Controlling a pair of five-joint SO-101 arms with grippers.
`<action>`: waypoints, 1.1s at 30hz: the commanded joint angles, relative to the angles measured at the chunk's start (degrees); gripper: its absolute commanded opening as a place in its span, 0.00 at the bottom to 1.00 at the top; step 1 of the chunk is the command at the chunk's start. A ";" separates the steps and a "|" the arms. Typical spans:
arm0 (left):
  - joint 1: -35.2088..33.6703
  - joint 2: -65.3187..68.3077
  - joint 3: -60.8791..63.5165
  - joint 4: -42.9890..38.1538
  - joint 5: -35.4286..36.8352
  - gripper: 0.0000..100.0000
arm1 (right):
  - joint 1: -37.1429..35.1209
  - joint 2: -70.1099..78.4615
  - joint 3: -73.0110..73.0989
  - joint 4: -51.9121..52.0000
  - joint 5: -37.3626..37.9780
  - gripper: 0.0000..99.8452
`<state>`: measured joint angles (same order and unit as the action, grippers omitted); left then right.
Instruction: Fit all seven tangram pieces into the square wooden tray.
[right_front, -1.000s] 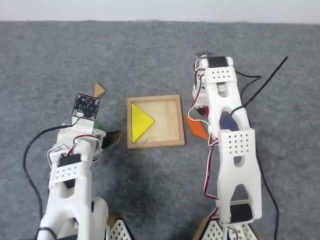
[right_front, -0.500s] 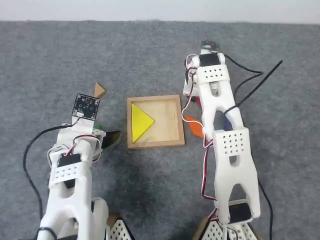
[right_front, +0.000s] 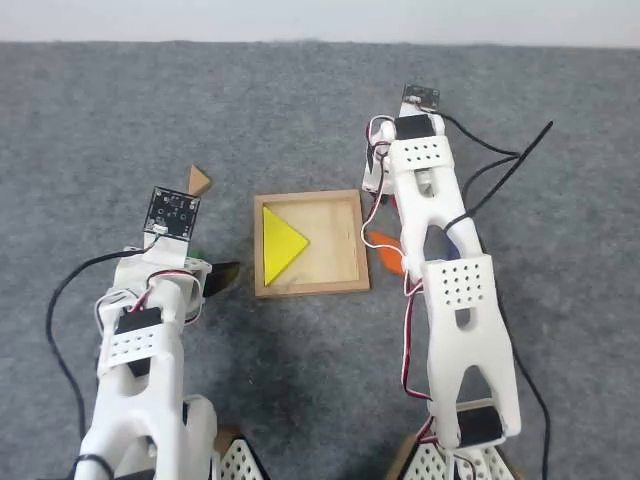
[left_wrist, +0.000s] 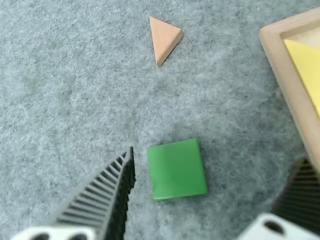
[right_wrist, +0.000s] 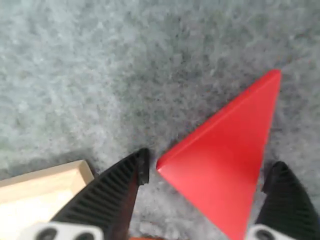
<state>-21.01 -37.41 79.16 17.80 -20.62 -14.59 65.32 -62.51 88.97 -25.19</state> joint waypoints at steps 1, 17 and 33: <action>0.00 -1.58 -0.31 -1.49 -0.88 0.44 | 1.80 -0.22 -2.29 -1.19 -0.26 0.21; 0.00 -1.67 -0.31 -1.49 -0.88 0.44 | 3.12 -0.66 -6.33 2.59 3.52 0.21; 0.00 -1.67 -0.31 -1.49 -0.88 0.44 | -2.68 -0.92 -26.46 13.85 23.65 0.21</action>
<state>-21.01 -37.41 79.16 17.80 -20.62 -13.80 65.58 -85.10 100.57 -8.48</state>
